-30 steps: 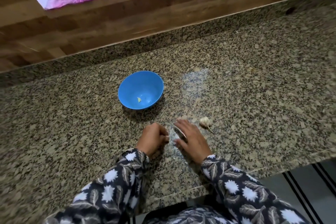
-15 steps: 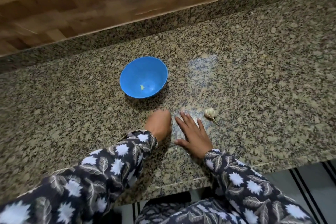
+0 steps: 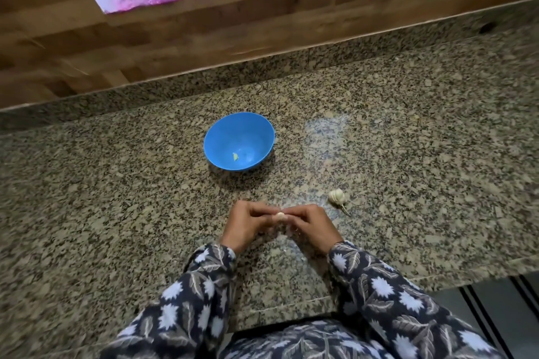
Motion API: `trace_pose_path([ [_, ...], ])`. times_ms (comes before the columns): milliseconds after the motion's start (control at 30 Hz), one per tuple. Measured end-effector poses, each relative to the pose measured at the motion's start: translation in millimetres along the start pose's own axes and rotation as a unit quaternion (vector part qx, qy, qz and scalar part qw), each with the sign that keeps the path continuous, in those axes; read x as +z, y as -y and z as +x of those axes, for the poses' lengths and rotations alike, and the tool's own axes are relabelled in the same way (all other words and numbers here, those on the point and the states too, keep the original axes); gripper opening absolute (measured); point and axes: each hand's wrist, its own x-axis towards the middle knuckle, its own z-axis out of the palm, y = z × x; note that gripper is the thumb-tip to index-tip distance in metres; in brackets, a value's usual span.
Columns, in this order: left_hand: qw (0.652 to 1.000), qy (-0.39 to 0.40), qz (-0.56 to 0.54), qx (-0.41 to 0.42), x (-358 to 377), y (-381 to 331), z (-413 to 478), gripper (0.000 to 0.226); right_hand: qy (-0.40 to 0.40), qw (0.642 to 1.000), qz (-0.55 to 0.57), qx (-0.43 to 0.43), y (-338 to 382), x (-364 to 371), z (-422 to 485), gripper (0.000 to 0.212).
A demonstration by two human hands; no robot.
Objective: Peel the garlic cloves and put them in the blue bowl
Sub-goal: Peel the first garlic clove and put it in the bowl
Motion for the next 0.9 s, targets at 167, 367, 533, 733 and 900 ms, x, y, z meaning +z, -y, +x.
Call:
trace_pose_path([
  [167, 0.993, -0.028, 0.068, 0.091, 1, 8, -10, 0.011, 0.07, 0.996, 0.056, 0.028, 1, -5, 1, 0.014],
  [367, 0.898, 0.002, 0.34, 0.279, 5, 17, -20, 0.029, 0.027, 0.996, -0.036, -0.074, 15, -11, -2, 0.018],
  [533, 0.994, 0.024, 0.068, 0.078, 16, 3, -23, 0.029, -0.031, 0.972, -0.141, -0.185, 17, -11, -3, 0.017],
  [733, 0.985, 0.099, -0.118, -0.074, 12, -1, -17, 0.029, -0.005, 0.962, -0.184, -0.204, 18, -18, -10, 0.012],
  [900, 0.984, 0.038, 0.156, 0.081, 6, 14, -10, 0.027, 0.039, 0.966, -0.226, -0.119, 21, -18, -1, 0.02],
])
